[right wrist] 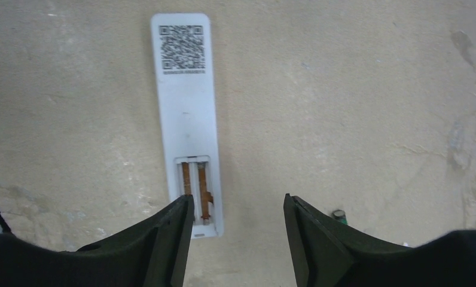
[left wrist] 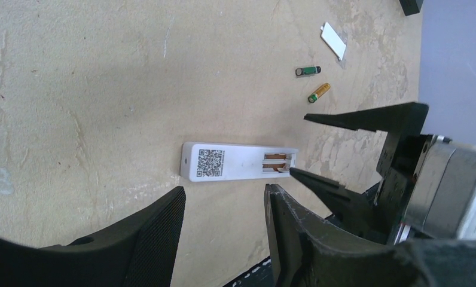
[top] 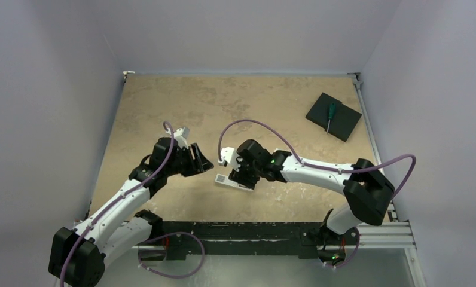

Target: Load the batteries into the remote control

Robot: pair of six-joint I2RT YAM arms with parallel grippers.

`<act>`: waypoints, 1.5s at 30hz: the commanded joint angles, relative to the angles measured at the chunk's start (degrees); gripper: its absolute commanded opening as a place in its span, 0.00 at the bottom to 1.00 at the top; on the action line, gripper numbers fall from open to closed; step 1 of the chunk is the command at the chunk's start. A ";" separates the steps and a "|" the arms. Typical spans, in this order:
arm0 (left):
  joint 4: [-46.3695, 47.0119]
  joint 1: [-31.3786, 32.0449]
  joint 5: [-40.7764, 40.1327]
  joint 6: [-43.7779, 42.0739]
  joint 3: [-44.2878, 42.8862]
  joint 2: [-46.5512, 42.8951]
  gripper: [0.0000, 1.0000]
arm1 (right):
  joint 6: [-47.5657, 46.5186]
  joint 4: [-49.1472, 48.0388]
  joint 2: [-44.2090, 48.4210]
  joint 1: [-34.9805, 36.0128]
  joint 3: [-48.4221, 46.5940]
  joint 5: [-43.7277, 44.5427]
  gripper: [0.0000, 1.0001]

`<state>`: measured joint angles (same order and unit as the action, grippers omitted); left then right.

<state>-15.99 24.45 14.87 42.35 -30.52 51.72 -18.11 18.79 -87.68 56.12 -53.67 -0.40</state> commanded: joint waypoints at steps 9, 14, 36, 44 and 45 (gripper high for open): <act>1.81 -0.28 3.26 -2.57 -0.89 -0.54 0.51 | -2.91 7.29 1.33 -8.71 -4.95 4.63 0.59; 2.75 -0.36 4.64 -2.87 -0.68 0.33 0.51 | -4.47 8.75 -0.64 -10.95 -6.53 4.84 0.58; 4.55 -0.53 6.68 -2.91 0.19 1.87 0.51 | -6.52 8.80 -10.60 -17.03 -10.05 4.07 0.56; 4.64 -0.54 6.84 -2.97 0.28 2.06 0.51 | -6.06 9.47 -12.65 -18.19 -10.44 3.59 0.54; 4.61 -0.54 6.90 -3.05 0.29 2.06 0.51 | -6.04 9.77 -12.87 -18.37 -10.53 3.35 0.54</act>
<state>-13.80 24.38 20.84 40.84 -30.37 53.58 -23.68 27.38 -100.16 38.54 -61.82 3.62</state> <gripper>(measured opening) 0.508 0.547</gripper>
